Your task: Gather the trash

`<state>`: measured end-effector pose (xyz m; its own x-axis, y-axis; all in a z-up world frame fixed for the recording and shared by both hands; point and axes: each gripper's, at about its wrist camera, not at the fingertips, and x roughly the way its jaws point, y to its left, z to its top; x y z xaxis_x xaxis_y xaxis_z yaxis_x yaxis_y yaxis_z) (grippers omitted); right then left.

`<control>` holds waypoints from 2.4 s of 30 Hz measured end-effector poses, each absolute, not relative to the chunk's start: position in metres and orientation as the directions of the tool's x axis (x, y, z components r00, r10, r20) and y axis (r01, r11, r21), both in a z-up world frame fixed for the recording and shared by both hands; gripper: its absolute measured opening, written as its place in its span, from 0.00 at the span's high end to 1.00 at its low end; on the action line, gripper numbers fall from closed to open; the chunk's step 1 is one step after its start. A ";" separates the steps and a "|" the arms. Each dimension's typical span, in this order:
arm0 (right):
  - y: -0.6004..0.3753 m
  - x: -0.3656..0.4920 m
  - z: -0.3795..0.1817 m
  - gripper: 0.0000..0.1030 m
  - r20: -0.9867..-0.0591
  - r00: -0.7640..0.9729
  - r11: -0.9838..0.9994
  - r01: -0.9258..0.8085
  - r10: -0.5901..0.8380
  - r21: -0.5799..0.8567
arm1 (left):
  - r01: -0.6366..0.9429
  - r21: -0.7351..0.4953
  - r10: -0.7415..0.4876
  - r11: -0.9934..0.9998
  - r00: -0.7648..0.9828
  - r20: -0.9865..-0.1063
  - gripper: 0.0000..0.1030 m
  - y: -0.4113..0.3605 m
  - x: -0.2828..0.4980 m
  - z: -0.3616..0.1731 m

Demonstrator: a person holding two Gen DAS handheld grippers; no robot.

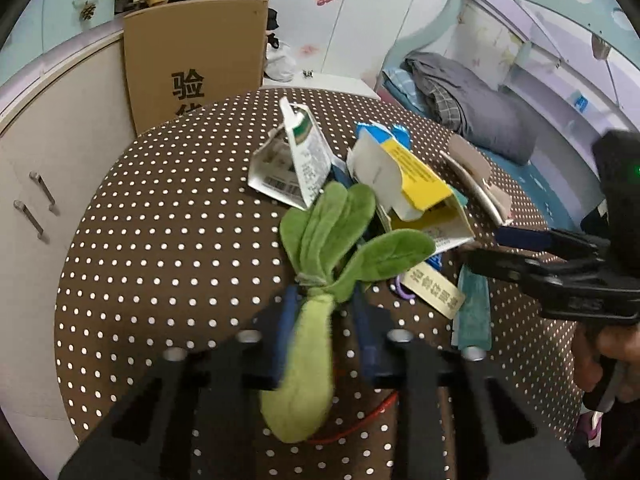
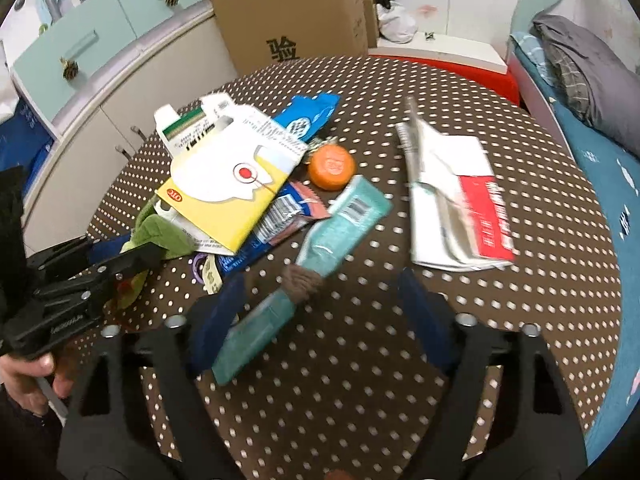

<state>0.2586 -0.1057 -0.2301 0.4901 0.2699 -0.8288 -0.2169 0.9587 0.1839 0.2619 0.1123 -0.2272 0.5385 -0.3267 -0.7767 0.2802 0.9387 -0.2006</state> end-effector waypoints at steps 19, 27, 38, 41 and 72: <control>-0.140 0.230 -0.206 0.79 -0.766 0.555 0.944 -0.252 0.323 0.216 | 0.204 -0.245 -0.317 0.948 0.687 -0.654 0.90 0.117 0.223 -0.154; -0.168 0.221 -0.187 0.79 -0.726 0.583 0.930 -0.253 0.365 0.265 | 0.248 -0.267 -0.362 0.931 0.710 -0.604 0.90 0.099 0.213 -0.125; -0.181 0.217 -0.221 0.68 -0.776 0.489 0.917 -0.242 0.397 0.317 | 0.307 -0.262 -0.403 0.915 0.677 -0.616 0.90 0.050 0.208 -0.123; -0.181 0.209 -0.214 0.57 -0.742 0.508 0.899 -0.272 0.437 0.343 | 0.305 -0.268 -0.405 0.914 0.659 -0.634 0.90 0.042 0.211 -0.133; -0.258 0.191 -0.143 0.94 -0.555 0.682 0.877 -0.329 0.477 0.350 | 0.415 -0.216 -0.457 0.884 0.671 -0.584 0.90 0.000 0.218 -0.093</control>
<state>0.1907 -0.2577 -0.1426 0.6818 0.4770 -0.5546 -0.3286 0.8770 0.3505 0.2175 -0.0003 -0.0932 0.6706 -0.4573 -0.5841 0.4146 0.8840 -0.2161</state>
